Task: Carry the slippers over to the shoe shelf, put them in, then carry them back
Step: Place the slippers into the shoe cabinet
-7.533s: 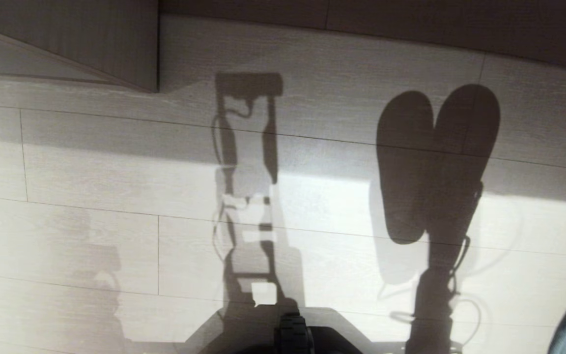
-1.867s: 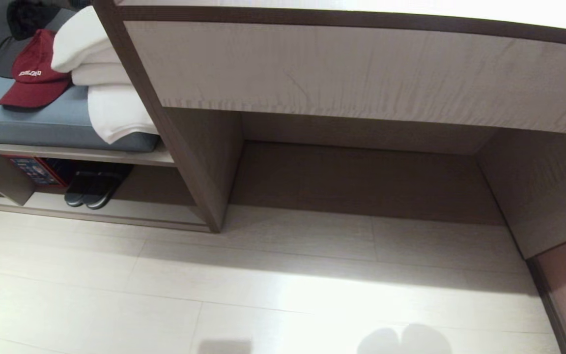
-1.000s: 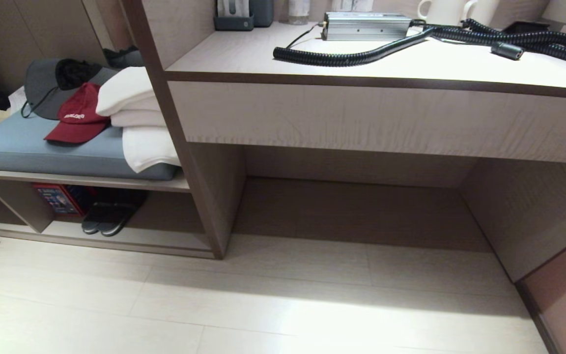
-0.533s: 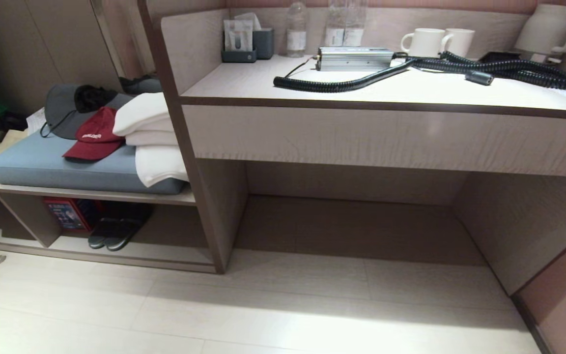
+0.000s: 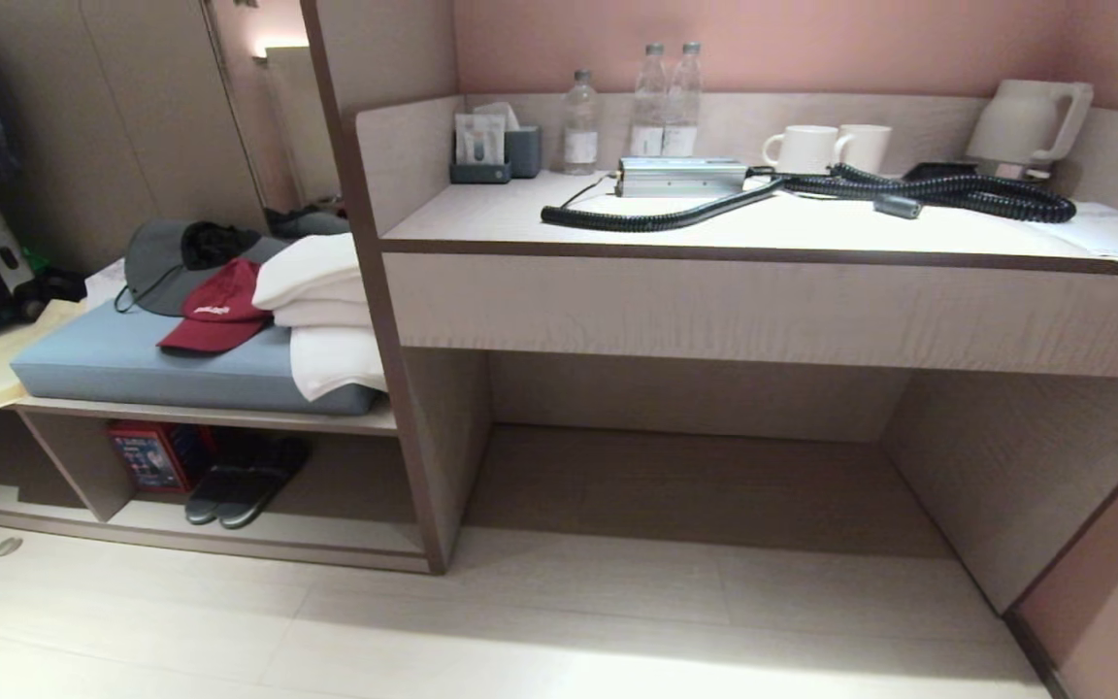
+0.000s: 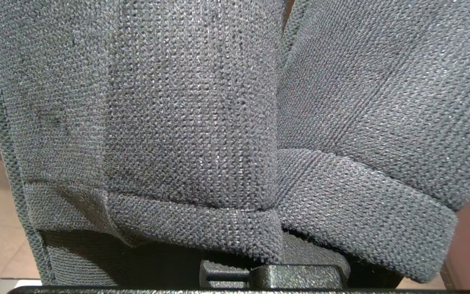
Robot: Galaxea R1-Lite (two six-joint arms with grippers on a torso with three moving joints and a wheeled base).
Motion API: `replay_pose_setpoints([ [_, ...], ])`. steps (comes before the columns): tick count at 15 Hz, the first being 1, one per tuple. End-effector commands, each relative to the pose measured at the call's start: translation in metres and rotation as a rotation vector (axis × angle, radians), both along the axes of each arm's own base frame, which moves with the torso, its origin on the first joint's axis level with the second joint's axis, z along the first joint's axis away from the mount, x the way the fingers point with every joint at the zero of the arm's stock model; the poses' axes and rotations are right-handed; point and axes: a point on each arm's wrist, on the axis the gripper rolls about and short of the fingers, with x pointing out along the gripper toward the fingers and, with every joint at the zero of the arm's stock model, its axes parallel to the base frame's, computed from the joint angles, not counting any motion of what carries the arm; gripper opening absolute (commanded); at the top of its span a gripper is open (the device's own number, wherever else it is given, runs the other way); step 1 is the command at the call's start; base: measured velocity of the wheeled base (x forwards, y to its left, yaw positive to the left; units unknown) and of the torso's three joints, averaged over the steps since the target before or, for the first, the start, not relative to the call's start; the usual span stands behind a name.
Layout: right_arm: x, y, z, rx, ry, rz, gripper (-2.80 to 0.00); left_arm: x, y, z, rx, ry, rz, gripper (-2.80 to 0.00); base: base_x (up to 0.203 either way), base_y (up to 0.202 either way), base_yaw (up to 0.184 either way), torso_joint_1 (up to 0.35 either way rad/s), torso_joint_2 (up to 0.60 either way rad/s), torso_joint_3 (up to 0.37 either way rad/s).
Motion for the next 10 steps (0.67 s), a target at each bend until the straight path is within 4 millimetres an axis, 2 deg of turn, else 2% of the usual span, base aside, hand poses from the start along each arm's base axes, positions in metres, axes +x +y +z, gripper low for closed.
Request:
replay_pose_setpoints([
  [1, 0.0001, 0.0, 0.0001, 0.0, 0.0, 0.0, -2.8, 0.0, 0.0, 0.0, 0.0, 0.0, 0.002, -2.8, 0.0, 0.0, 0.0, 0.002, 0.0, 0.199],
  [5, 0.0001, 0.0, 0.0001, 0.0, 0.0, 0.0, -2.8, 0.0, 0.0, 0.0, 0.001, 0.0, 0.002, -2.8, 0.0, 0.0, 0.0, 0.003, 0.0, 0.096],
  [10, 0.0001, 0.0, 0.0001, 0.0, 0.0, 0.0, -2.8, 0.0, 0.0, 0.0, 0.0, 0.0, 0.0, -2.8, -0.001, 0.017, 0.001, 0.001, 0.0, 0.005],
])
